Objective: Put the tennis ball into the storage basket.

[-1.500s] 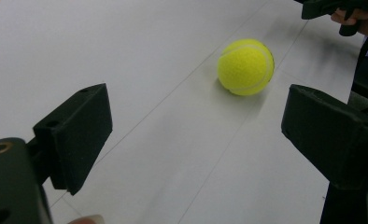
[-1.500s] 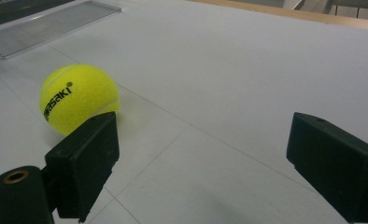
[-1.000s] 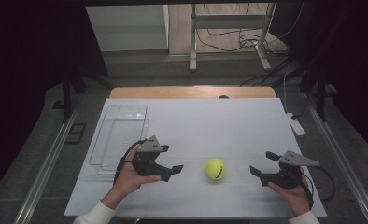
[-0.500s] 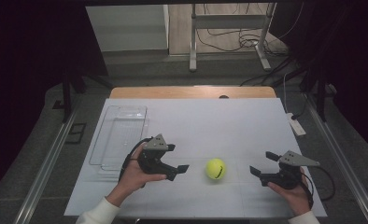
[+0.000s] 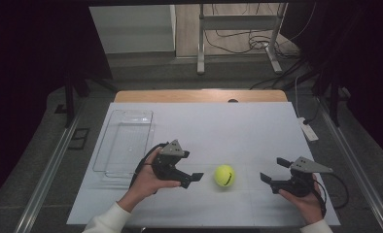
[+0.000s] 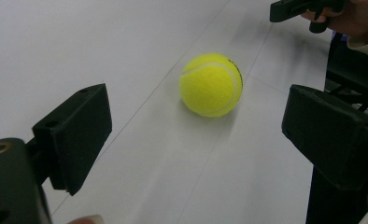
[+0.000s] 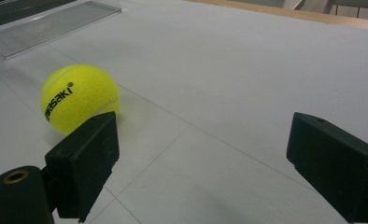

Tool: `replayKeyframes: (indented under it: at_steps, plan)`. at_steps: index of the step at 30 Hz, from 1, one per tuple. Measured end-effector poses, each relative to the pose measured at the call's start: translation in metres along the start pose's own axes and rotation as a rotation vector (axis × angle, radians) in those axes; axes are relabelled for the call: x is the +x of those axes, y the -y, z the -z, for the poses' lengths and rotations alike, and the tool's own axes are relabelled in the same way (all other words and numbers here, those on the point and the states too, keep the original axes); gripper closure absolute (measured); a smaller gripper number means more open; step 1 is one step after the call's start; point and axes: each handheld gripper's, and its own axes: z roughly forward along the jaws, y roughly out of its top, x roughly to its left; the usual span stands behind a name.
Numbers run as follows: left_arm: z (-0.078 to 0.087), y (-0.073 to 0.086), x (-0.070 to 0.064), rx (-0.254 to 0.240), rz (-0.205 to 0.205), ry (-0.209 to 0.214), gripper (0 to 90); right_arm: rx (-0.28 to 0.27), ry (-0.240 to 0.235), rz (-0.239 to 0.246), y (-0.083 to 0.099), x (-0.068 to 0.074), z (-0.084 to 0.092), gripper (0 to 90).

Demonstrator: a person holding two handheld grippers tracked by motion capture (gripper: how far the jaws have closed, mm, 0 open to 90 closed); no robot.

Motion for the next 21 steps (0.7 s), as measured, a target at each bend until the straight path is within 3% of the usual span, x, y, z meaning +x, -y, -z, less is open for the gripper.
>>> replayKeyframes:
  at_steps: [21]
  plan:
    - [-0.018,-0.013,-0.009,0.015,-0.020,0.043,9.6,0.001,0.001,0.003,0.000,0.001,0.001,9.7]
